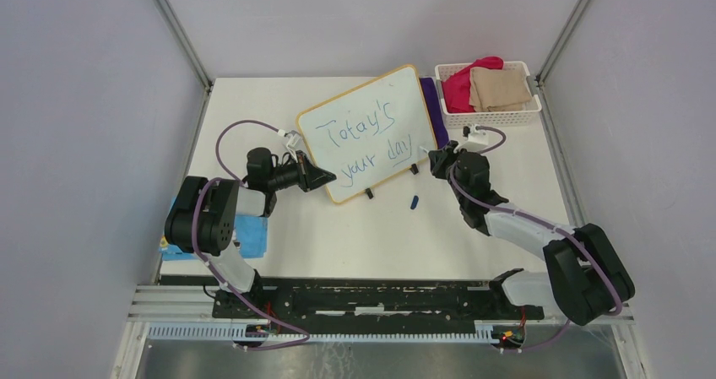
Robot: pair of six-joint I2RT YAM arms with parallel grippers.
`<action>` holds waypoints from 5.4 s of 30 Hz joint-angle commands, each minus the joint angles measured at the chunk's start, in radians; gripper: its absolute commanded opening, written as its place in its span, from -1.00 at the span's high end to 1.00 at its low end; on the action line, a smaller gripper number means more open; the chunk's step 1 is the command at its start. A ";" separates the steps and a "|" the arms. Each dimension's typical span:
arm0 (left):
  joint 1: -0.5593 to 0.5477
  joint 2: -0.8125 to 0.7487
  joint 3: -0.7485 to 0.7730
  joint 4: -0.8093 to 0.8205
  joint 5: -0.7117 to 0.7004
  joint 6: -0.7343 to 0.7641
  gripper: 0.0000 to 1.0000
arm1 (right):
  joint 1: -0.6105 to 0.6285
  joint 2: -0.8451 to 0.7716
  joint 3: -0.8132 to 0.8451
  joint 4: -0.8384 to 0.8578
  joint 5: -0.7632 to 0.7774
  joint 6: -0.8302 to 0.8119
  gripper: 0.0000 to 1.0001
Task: Write a sentence on the whiteboard
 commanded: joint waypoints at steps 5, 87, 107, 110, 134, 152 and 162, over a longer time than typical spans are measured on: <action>-0.008 0.030 0.002 -0.141 -0.057 0.058 0.96 | -0.010 0.031 0.060 0.050 -0.016 0.007 1.00; -0.027 0.027 0.021 -0.205 -0.069 0.093 0.96 | -0.020 -0.016 0.041 0.009 -0.049 0.006 1.00; -0.027 -0.041 0.002 -0.203 -0.118 0.095 0.15 | 0.015 -0.465 -0.088 -0.217 -0.041 -0.030 1.00; -0.028 -0.089 -0.005 -0.235 -0.147 0.116 0.00 | 0.016 -0.495 -0.088 -0.247 -0.050 -0.037 1.00; -0.071 -1.093 0.194 -1.271 -1.296 -0.147 -0.99 | 0.040 -0.670 -0.060 -0.422 -0.093 -0.081 1.00; -0.739 -0.879 0.321 -1.291 -1.340 -0.146 -0.99 | 0.116 -0.759 -0.075 -0.531 0.131 -0.206 1.00; -1.017 -0.338 0.645 -1.376 -1.545 -0.094 -0.99 | 0.116 -0.929 -0.100 -0.650 0.288 -0.281 1.00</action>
